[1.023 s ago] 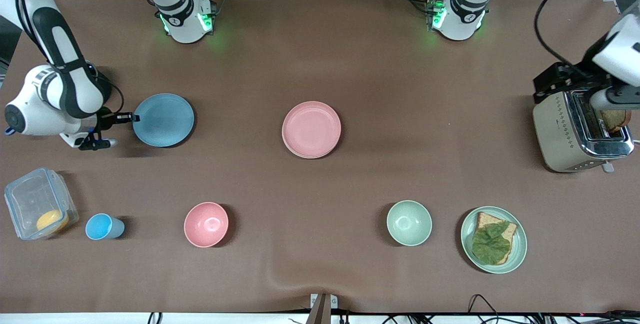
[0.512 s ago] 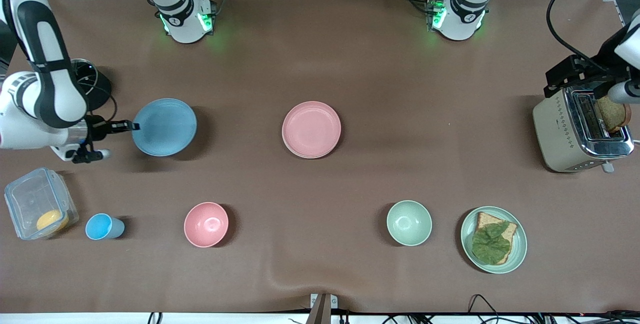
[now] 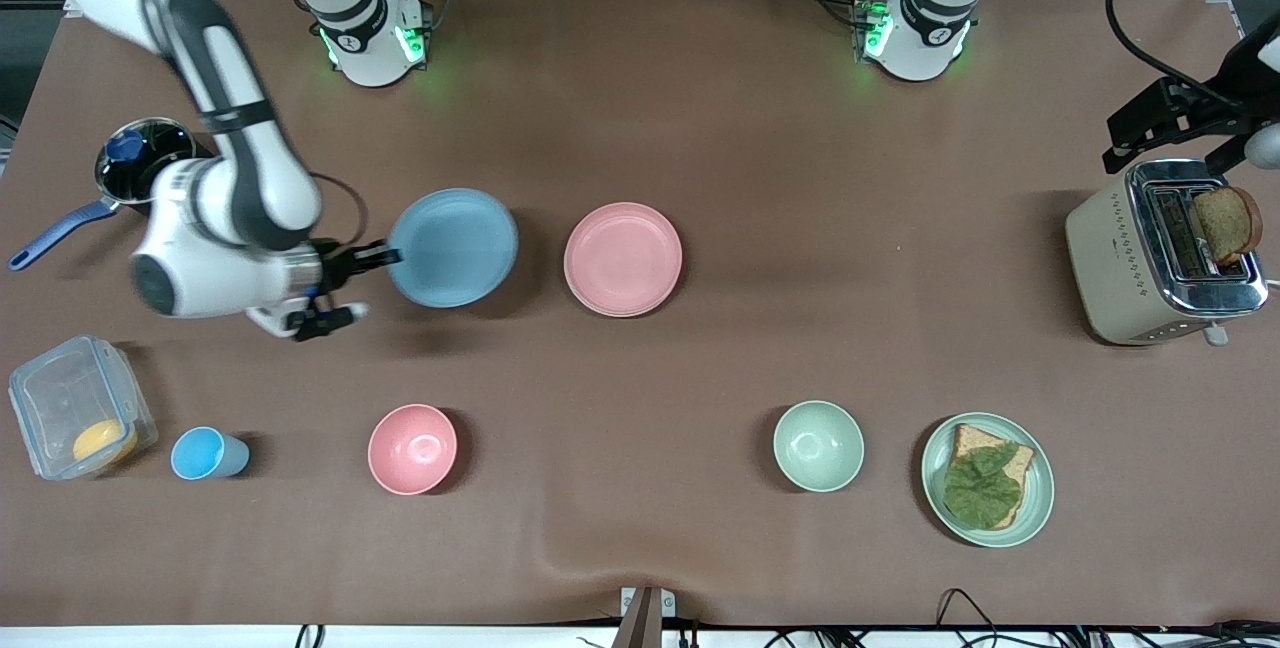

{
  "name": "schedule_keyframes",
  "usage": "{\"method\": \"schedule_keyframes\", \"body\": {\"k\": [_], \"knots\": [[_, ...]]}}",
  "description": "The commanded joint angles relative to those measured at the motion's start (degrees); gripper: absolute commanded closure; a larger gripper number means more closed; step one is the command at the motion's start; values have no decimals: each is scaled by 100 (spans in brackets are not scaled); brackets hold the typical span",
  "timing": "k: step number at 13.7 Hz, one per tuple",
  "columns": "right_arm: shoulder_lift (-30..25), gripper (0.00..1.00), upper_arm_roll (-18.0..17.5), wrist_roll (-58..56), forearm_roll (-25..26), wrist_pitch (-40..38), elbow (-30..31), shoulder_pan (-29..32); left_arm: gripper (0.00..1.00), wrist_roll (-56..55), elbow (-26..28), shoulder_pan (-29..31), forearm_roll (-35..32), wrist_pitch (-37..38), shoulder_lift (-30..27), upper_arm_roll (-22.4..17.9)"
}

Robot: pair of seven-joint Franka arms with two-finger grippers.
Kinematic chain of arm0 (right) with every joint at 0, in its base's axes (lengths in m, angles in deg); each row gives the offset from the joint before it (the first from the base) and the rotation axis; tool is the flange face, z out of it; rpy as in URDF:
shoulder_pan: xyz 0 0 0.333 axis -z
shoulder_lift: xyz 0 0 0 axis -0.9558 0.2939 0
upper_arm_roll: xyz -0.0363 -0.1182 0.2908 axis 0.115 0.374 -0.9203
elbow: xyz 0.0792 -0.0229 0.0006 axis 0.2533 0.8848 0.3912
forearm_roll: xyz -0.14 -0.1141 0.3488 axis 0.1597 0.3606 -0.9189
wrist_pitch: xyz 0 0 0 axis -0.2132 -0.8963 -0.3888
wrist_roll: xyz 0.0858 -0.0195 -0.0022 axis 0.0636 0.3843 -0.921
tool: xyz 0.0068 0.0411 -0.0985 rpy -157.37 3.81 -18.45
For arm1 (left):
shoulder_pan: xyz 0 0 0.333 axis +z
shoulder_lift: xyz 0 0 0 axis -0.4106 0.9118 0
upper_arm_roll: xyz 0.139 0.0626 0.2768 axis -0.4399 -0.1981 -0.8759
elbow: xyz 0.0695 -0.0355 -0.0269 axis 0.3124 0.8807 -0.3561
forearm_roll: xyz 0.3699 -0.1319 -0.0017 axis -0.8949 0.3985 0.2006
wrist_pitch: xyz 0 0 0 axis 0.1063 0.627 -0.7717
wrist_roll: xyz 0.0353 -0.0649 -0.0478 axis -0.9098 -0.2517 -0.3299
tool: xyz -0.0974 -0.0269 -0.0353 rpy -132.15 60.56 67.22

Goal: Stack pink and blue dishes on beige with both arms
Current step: 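Carry the blue plate with the right gripper onto the pink plate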

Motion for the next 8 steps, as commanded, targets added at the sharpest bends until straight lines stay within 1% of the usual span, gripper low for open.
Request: {"method": "schedule_keyframes", "body": {"k": [1, 3, 5, 8], "knots": [[-3, 100, 71, 880, -276, 285, 1, -918, 0, -20, -14, -26, 117, 71, 4, -54], [23, 100, 71, 1418, -513, 645, 18, -1473, 0, -47, -14, -35, 91, 71, 4, -54], [84, 100, 80, 1691, -925, 1137, 88, -1983, 0, -56, -14, -35, 56, 71, 13, -63], [347, 100, 80, 1991, -954, 1709, 80, -2345, 0, -82, -5, -44, -23, 71, 31, -63]]}}
